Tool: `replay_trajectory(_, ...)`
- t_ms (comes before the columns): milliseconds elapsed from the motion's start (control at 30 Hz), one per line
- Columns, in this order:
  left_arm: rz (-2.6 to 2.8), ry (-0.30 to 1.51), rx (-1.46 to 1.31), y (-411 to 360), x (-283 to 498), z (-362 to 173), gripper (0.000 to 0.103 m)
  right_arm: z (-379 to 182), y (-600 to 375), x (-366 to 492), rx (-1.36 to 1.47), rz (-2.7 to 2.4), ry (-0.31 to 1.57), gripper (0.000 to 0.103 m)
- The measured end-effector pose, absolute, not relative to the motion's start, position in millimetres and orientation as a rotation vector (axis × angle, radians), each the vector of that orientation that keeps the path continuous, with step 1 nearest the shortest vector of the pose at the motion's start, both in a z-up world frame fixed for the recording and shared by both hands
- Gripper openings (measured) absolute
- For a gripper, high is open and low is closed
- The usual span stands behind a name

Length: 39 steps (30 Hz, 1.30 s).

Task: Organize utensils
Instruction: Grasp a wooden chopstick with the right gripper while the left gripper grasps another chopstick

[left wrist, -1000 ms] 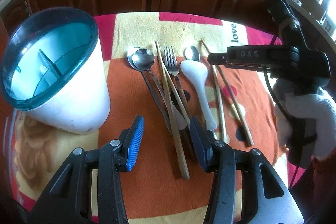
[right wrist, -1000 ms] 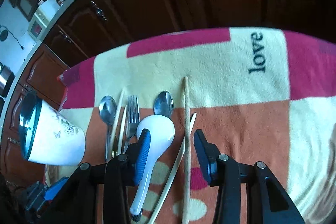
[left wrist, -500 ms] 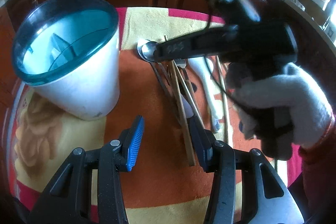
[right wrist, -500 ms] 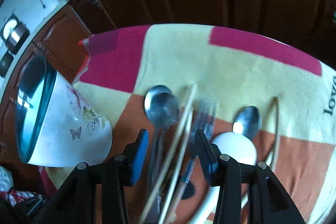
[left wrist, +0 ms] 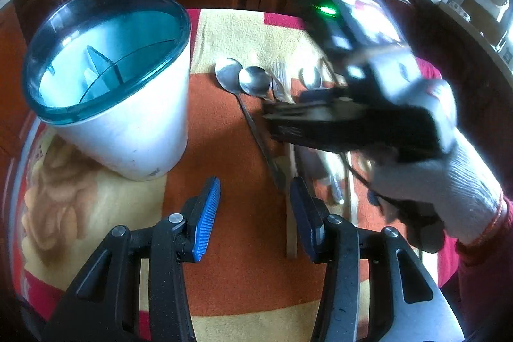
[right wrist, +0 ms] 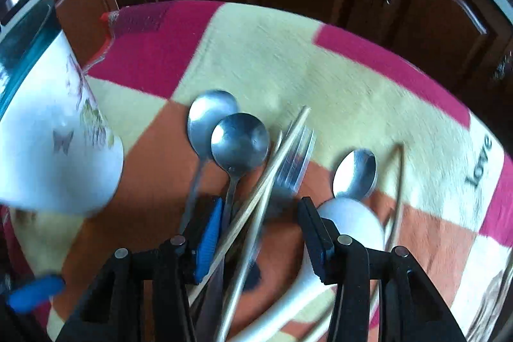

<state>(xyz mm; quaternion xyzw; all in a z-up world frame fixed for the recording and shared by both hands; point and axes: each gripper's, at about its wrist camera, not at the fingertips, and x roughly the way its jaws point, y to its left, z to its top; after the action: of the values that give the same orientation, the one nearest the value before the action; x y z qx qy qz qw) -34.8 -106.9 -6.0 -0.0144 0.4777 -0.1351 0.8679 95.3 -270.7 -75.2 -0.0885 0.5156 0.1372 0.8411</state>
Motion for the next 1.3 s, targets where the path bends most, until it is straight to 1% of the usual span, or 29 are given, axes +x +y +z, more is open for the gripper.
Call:
replay_trajectory(233,-0.286,1.012,-0.031,-111.8,-30.6,-6.1,0.045,-77.8,-334.2,71.0,-0.126,0.224,1.085,0.046)
replay_trajectory(433,-0.278,1.003,-0.03,-121.1,-26.9,-5.1,0.045,-75.9,-376.0,53.4,0.011,0.167,1.082,0.046)
replay_trajectory(533,-0.272,1.007,-0.024,-120.5,-27.1,-6.6,0.045,-67.7,-386.9,48.9,0.072,0.243,1.076,0.046)
replay_trajectory(600,-0.264,1.007,-0.022,-118.7,-27.1,-7.7,0.045,-59.1,-382.0,50.1,0.09,0.321,1.066,0.05)
replay_trajectory(700,-0.258,1.01,-0.032,-117.7,-26.3,-7.5,0.045,-49.2,-365.4,57.9,0.065,0.412,1.051,0.051)
replay_trajectory(800,-0.258,1.011,-0.03,-117.2,-27.0,-6.8,0.045,-48.3,-343.6,71.3,-0.009,0.434,1.075,0.051)
replay_trajectory(967,-0.261,1.014,-0.026,-113.0,-30.0,-7.4,0.045,-51.5,-328.5,96.2,0.015,0.475,1.086,0.051)
replay_trajectory(1233,-0.248,1.029,-0.047,-108.0,-24.3,-12.1,0.045,-49.9,-335.3,114.1,0.012,0.421,1.089,0.051)
replay_trajectory(1300,-0.259,1.023,-0.056,-110.8,-22.4,-11.9,0.045,-54.0,-346.4,115.3,0.074,0.413,1.107,0.051)
